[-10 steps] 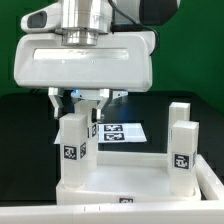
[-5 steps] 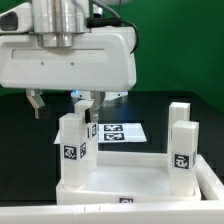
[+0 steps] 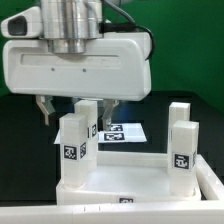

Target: Assemble desk

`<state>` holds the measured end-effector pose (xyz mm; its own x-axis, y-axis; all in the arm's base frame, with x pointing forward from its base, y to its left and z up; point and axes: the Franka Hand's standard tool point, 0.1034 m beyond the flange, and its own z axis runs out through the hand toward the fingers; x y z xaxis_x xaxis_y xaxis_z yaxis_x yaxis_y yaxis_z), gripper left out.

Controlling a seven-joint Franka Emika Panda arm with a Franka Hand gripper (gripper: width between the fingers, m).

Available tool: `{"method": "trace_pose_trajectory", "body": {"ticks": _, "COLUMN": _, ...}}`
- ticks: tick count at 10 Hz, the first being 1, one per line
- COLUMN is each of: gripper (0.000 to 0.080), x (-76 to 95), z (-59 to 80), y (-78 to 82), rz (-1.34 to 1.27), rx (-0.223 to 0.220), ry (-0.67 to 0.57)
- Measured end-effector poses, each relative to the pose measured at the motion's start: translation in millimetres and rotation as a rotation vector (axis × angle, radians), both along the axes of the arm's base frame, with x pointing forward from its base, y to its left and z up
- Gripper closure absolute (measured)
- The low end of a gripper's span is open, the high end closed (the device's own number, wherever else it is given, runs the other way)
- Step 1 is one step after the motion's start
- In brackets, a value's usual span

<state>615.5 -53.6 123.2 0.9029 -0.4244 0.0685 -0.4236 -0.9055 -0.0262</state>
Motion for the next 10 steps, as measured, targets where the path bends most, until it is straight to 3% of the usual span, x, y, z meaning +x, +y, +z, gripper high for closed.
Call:
{"method": "trace_pose_trajectory", "body": {"ticks": 1, "gripper": 0.0287, "x": -1.2, "z": -0.9, "y": -0.2, "rz": 0.001, "rx": 0.002, "ry": 0.004}}
{"method": "trace_pose_trajectory", "body": {"ticks": 2, "gripper": 0.0287, "x": -1.2, "z": -1.3, "y": -0.4, "rz": -0.078, "rx": 0.009, "ry": 0.003}}
{"method": "trace_pose_trajectory", "body": {"ticks": 3, "gripper": 0.0426, "x": -1.4, "z": -1.8, "y": -0.1, "rz": -0.145, "rx": 0.014, "ry": 0.004}}
{"method": "trace_pose_trajectory", "body": {"ticks": 4, "gripper": 0.0509, "x": -1.1, "z": -1.6, "y": 0.0, "rz": -0.216, "rx": 0.019, "ry": 0.003}}
{"method": "trace_pose_trajectory", "body": {"ticks": 8, "gripper": 0.0510, "x": 4.6, "z": -2.9, "y": 0.3, "rz": -0.737, "rx": 0.057, "ry": 0.014}}
{"method": "trace_pose_trajectory", "body": {"ticks": 10, "gripper": 0.0510, "x": 12.0, "z": -3.6, "y": 4.6, "rz": -1.124, "rx": 0.150, "ry": 0.019}}
